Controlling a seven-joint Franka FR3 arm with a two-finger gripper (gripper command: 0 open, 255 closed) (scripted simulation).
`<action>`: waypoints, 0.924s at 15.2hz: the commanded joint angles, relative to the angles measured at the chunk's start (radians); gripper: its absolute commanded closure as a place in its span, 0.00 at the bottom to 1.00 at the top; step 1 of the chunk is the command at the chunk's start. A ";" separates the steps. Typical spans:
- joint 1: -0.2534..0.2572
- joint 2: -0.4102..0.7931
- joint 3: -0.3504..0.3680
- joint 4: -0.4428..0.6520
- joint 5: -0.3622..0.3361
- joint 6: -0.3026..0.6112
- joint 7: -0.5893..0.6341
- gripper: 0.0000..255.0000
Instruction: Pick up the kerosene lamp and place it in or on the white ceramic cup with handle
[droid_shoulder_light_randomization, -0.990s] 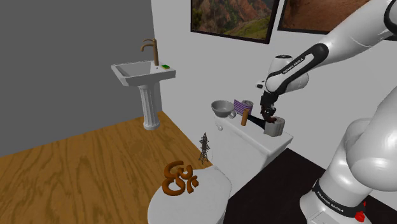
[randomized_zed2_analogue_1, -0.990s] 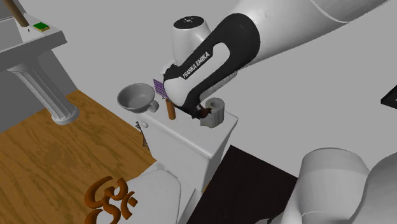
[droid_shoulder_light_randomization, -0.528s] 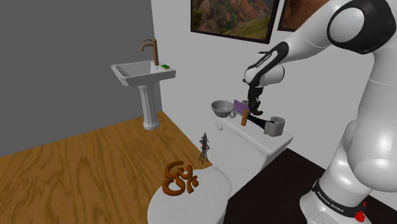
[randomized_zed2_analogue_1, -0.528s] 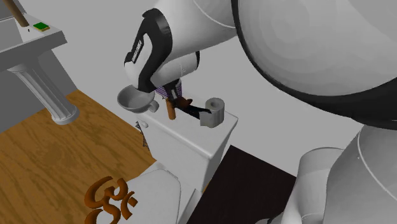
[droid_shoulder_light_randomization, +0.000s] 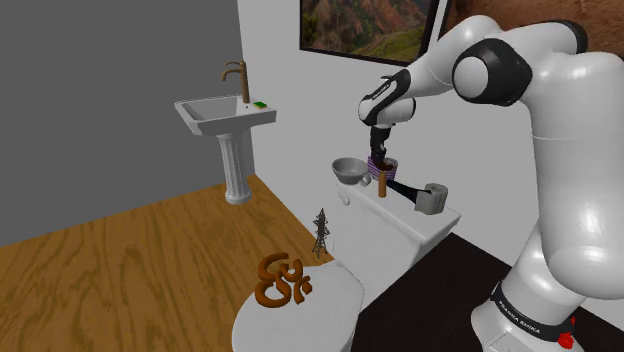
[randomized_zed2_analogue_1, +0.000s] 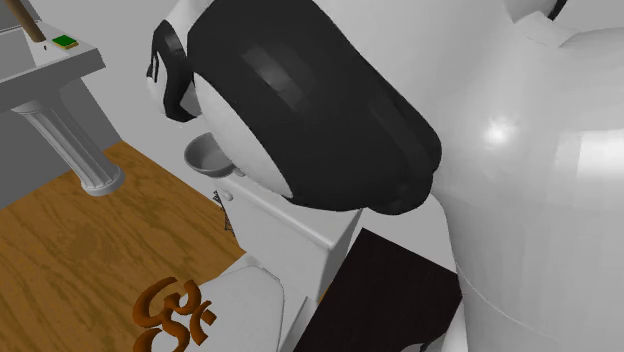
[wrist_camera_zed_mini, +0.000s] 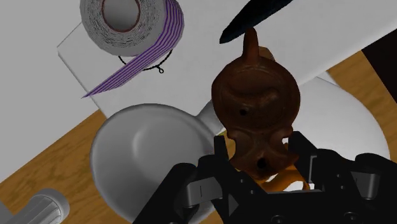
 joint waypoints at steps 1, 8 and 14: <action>-0.027 0.080 0.025 0.120 0.029 -0.049 0.004 1.00; -0.144 0.367 0.088 0.616 0.081 -0.258 0.053 1.00; -0.191 0.491 0.112 0.791 0.096 -0.302 0.076 1.00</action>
